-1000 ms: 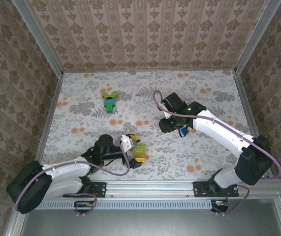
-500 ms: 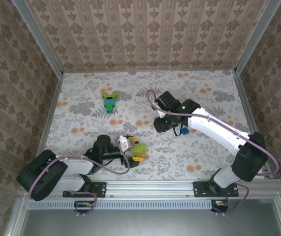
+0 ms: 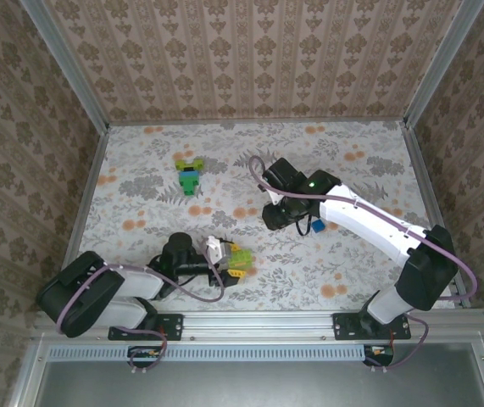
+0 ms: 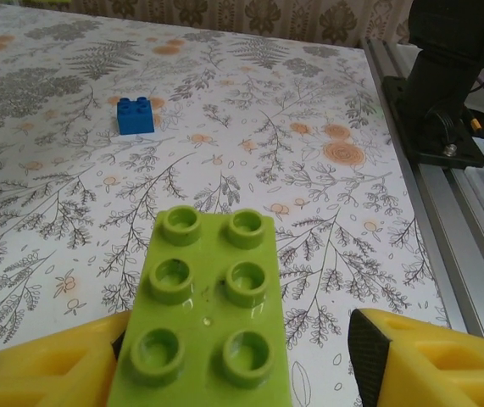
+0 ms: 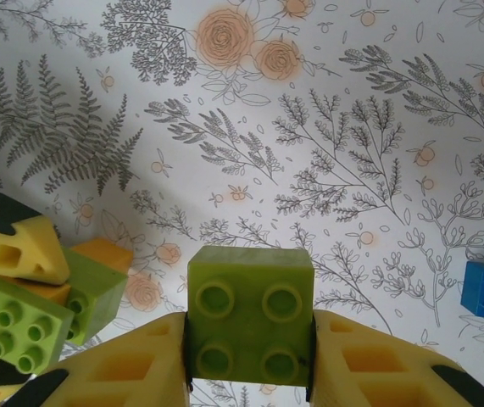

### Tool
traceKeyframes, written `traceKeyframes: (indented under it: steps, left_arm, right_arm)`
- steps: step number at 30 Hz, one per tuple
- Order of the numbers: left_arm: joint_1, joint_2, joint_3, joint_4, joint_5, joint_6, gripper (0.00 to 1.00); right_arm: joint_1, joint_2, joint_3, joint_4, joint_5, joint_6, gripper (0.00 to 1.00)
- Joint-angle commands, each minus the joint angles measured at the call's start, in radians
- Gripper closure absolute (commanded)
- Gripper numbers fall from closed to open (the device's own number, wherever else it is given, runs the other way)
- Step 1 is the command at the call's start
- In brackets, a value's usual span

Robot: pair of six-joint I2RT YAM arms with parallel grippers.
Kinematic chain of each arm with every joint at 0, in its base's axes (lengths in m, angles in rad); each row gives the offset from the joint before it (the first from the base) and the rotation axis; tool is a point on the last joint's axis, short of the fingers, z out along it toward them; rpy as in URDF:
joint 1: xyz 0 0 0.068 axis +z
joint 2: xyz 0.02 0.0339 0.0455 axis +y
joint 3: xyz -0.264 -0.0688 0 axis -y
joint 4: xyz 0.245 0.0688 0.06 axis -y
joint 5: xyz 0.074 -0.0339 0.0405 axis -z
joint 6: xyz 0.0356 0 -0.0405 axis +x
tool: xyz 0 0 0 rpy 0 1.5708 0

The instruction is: Assemble a carrot with lego

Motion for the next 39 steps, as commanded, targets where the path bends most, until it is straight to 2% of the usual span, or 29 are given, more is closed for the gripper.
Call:
traceKeyframes:
  steps: [1, 5, 19, 27, 34, 39]
  left_arm:
    - [0.007, 0.041, 0.017, 0.054, 0.034, 0.027, 0.37]
    - [0.012, 0.092, 0.019, 0.096, 0.035, 0.026, 0.40]
    - [0.024, 0.060, -0.006, 0.128, 0.041, 0.020, 0.44]
    - [0.024, 0.064, 0.005, 0.108, 0.042, 0.026, 0.60]
    - [0.022, 0.073, 0.018, 0.085, 0.016, 0.038, 0.66]
    - [-0.005, 0.083, 0.059, -0.003, -0.041, 0.085, 0.68]
  right_arm:
    - [0.018, 0.009, 0.046, -0.050, 0.023, 0.036, 0.66]
    - [0.038, 0.022, 0.073, -0.072, 0.044, 0.046, 0.66]
    - [0.052, 0.083, 0.096, -0.074, 0.052, 0.039, 0.67]
    - [0.053, 0.082, 0.095, -0.085, 0.054, 0.048, 0.67]
    - [0.092, 0.068, 0.094, -0.183, 0.051, 0.124, 0.70]
    - [0.139, 0.028, 0.074, -0.239, 0.060, 0.212, 0.71]
